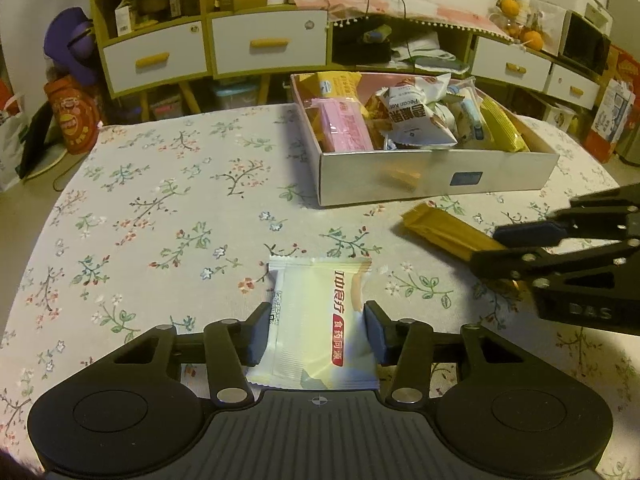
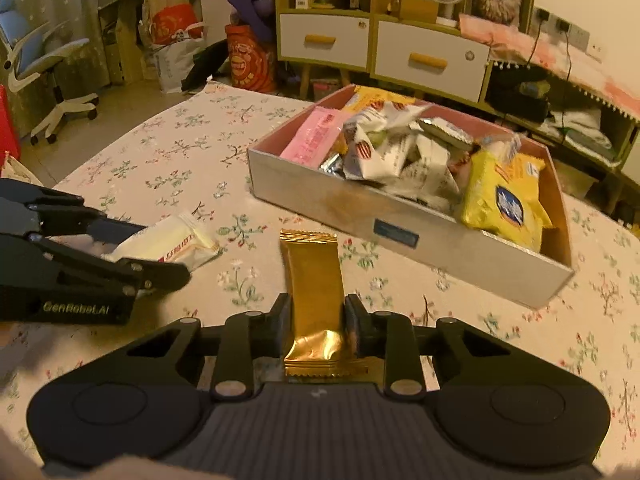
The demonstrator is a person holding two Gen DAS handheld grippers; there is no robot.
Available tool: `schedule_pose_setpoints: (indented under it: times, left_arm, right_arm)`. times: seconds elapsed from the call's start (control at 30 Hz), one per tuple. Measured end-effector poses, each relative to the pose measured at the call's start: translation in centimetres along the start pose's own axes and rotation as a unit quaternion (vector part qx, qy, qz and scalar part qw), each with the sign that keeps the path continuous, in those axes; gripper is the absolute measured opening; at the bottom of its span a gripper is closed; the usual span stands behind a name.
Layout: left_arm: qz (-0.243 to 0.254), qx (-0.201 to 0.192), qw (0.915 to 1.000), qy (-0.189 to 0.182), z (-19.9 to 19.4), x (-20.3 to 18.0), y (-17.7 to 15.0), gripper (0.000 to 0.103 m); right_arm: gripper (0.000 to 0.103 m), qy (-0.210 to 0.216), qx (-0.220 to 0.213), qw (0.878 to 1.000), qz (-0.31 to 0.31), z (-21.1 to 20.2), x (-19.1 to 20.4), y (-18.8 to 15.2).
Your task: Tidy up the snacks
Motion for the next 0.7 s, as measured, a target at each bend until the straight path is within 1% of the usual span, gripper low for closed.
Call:
schedule_pose_setpoints:
  times: [0.1, 0.17, 0.2, 0.27, 0.3, 0.33, 0.37, 0.43, 0.47, 0.53, 0.6, 0.67, 0.7]
  left_arm:
    - [-0.006, 0.000, 1.0000, 0.000, -0.1, 0.2, 0.0, 0.046]
    - [-0.013, 0.002, 0.9999, -0.002, 0.0, 0.3, 0.0, 0.046]
    - [-0.015, 0.003, 0.9999, -0.002, 0.1, 0.3, 0.0, 0.046]
    - [-0.016, 0.005, 0.9999, -0.001, 0.2, 0.2, 0.0, 0.046]
    - [-0.015, 0.005, 0.9999, -0.001, 0.2, 0.1, 0.0, 0.046]
    - [-0.013, 0.005, 0.9999, -0.001, 0.2, 0.0, 0.0, 0.046]
    - [-0.012, 0.005, 0.9999, -0.001, 0.2, 0.0, 0.0, 0.046]
    - [-0.010, 0.006, 0.9999, 0.000, 0.3, -0.1, 0.0, 0.046]
    - [-0.008, 0.006, 0.9999, 0.000, 0.3, -0.1, 0.0, 0.046]
    - [-0.007, 0.006, 1.0000, 0.001, 0.3, -0.1, 0.0, 0.046]
    - [-0.005, 0.006, 1.0000, 0.000, 0.3, -0.1, 0.0, 0.046]
    - [-0.006, 0.006, 1.0000, -0.001, 0.3, -0.1, 0.0, 0.046]
    - [-0.006, 0.006, 1.0000, -0.002, 0.3, -0.1, 0.0, 0.046]
  right_arm:
    - [0.026, 0.016, 0.010, 1.000, 0.000, -0.6, 0.2, -0.5]
    - [0.026, 0.028, 0.008, 1.000, 0.001, -0.9, 0.4, -0.4]
    - [0.029, 0.033, 0.005, 0.999, 0.003, -1.0, 0.5, -0.2]
    - [0.036, 0.035, -0.002, 0.999, 0.001, -1.1, 0.8, 0.2]
    - [0.047, 0.033, -0.006, 0.999, -0.004, -1.1, 1.1, 0.4]
    - [0.053, 0.029, -0.009, 0.999, -0.011, -1.0, 1.4, 0.6]
    - [0.054, 0.025, -0.010, 0.999, -0.021, -0.8, 1.7, 0.6]
    - [0.052, 0.016, 0.003, 0.999, -0.045, 0.1, 2.2, 0.5]
    - [0.048, 0.010, 0.009, 0.999, -0.053, 0.6, 2.3, 0.4]
    - [0.044, -0.005, 0.025, 0.998, -0.064, 1.6, 2.4, -0.1]
    - [0.043, -0.008, 0.025, 0.997, -0.066, 1.7, 2.3, -0.2]
    - [0.029, -0.009, 0.026, 0.998, -0.065, 1.5, 2.3, -0.1]
    - [0.029, -0.006, 0.027, 0.998, -0.061, 1.4, 2.2, -0.1]
Point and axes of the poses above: each gripper's, at about its wrist camera, not at the fingertips, and z roughly the way its jaws point, x to its left, y to its top, the point moved 10 cm from there along z, roughly the way its jaws point, and after that the axes turned 3 degrees about z, right-handed, at the moved point
